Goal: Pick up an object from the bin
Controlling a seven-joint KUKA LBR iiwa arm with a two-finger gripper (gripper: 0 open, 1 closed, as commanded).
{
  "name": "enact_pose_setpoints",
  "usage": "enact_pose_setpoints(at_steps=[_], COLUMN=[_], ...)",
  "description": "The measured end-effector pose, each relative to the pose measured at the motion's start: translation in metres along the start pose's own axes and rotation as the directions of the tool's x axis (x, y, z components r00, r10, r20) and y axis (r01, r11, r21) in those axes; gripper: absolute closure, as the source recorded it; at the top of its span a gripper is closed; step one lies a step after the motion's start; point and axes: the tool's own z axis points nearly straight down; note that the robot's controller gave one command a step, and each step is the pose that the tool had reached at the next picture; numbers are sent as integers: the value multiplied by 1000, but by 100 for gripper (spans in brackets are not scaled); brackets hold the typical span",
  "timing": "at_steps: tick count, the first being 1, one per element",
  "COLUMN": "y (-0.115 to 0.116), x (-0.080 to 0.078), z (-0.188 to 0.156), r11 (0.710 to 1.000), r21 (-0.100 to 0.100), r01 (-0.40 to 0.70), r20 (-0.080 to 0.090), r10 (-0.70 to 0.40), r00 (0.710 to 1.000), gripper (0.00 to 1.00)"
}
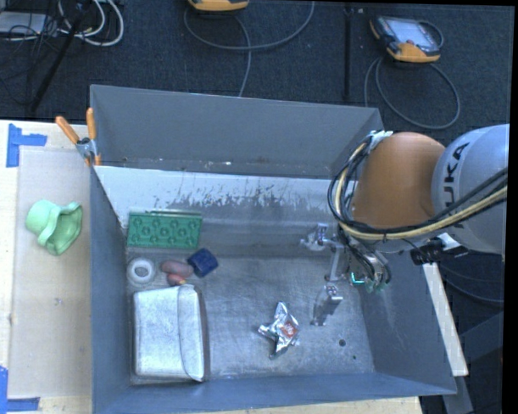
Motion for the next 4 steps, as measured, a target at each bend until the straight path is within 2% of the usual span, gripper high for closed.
enact_pose_setpoints(at_steps=[1,2,3,4], y=[26,27,27,27], x=[36,34,36,35], z=[72,68,70,68], r11=[1000,1000,1000,1000], r21=[-1,-1,0,-1], r01=[-21,-17,-16,-15], r20=[8,7,5,6], r10=[21,17,16,15], r00=[1000,1000,1000,1000], gripper=[0,100,0,100])
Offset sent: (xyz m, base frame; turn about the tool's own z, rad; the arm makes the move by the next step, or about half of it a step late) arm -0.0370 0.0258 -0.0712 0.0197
